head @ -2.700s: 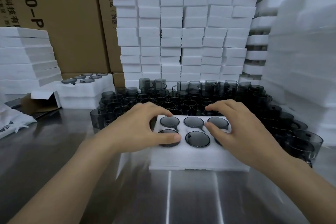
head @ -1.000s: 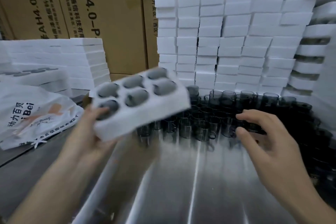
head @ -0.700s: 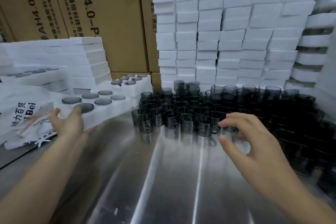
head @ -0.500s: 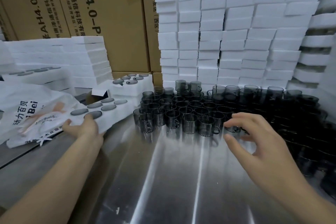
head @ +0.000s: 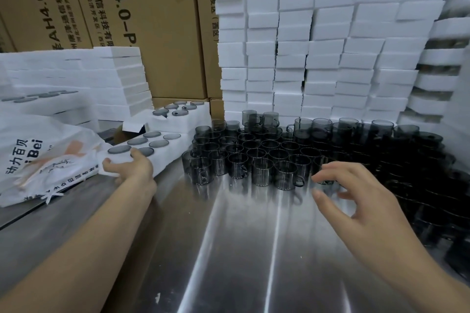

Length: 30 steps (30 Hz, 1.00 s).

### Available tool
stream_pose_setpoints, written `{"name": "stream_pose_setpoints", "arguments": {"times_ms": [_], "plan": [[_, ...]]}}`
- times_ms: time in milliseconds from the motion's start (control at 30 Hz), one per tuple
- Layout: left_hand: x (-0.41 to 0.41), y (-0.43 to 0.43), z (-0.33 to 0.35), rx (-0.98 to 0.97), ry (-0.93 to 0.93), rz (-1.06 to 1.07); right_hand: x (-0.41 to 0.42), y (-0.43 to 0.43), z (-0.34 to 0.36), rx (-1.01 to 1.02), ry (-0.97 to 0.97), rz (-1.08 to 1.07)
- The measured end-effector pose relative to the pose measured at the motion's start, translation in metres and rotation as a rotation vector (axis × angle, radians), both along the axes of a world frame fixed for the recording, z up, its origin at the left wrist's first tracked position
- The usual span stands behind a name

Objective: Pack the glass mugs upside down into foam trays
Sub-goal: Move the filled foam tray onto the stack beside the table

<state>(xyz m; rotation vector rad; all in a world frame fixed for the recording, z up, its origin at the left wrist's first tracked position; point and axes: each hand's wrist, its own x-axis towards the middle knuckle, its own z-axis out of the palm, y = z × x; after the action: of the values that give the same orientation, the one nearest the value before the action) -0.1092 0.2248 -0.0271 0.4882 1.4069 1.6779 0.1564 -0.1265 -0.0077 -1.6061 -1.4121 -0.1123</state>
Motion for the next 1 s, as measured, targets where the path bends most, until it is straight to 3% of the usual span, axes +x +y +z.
{"name": "stream_pose_setpoints", "arguments": {"times_ms": [233, 300, 400, 567, 733, 800, 867, 1000], "plan": [[-0.009, -0.025, 0.019, -0.087, 0.084, -0.112, 0.001, 0.001, -0.001, -0.019, -0.021, 0.001], [-0.008, -0.046, 0.028, 0.077, 0.201, -0.038, 0.002, 0.001, -0.001, -0.045, -0.042, -0.003], [0.018, -0.082, 0.051, 0.52, 0.378, 0.0, 0.002, 0.001, -0.005, -0.14, -0.12, -0.009], [0.109, -0.149, 0.058, 0.81, 0.69, -0.497, 0.006, 0.005, -0.019, -0.513, -0.33, 0.0], [0.169, -0.195, -0.022, 0.969, 1.23, -1.046, 0.011, 0.008, -0.028, -0.62, -0.388, 0.041], [0.172, -0.192, -0.037, 0.971, 1.267, -1.208, 0.014, 0.008, -0.028, -0.608, -0.395, 0.048], [0.169, -0.187, -0.036, 0.938, 1.251, -1.265, 0.013, 0.008, -0.022, -0.595, -0.376, 0.044], [0.167, -0.193, -0.031, 0.982, 1.406, -1.344, 0.004, -0.002, 0.004, -0.586, -0.349, -0.066]]}}
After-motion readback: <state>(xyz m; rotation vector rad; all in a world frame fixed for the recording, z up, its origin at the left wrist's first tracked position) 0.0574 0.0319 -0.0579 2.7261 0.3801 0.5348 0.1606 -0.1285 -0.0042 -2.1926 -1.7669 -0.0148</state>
